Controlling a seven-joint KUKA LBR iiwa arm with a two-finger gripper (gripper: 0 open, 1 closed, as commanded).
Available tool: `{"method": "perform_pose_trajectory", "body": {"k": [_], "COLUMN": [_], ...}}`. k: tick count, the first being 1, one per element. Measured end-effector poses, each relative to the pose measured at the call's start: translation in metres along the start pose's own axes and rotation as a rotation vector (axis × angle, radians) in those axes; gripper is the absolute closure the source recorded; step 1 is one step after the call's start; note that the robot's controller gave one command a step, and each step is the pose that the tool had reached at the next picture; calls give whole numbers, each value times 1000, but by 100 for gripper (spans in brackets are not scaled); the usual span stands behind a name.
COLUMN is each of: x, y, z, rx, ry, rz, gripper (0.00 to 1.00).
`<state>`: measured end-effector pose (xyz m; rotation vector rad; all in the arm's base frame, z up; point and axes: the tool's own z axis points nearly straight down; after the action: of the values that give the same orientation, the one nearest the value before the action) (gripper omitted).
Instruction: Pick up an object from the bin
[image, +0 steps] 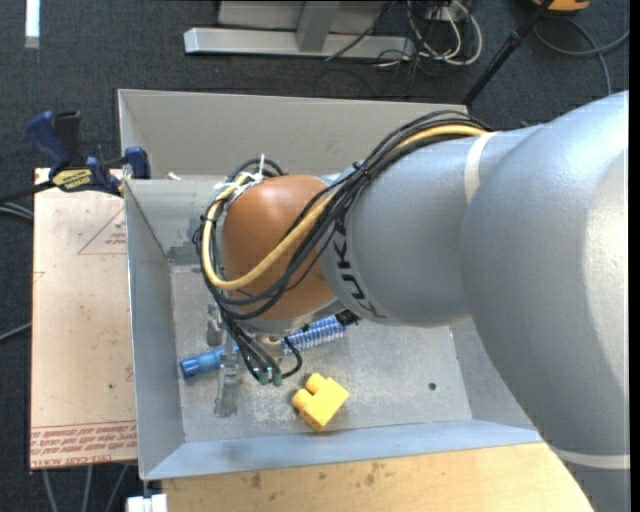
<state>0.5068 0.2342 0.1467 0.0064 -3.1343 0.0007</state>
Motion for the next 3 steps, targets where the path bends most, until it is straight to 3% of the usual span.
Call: {"method": "perform_pose_trajectory", "body": {"k": [1,2,3], "x": [-29,-30,-22], "y": [-33,-30,18], "z": [81,77,-8], "rx": [2,-2,-7], "ry": [-2,-7,-15], "rz": [57,54,15], "gripper": [0,100,100]}}
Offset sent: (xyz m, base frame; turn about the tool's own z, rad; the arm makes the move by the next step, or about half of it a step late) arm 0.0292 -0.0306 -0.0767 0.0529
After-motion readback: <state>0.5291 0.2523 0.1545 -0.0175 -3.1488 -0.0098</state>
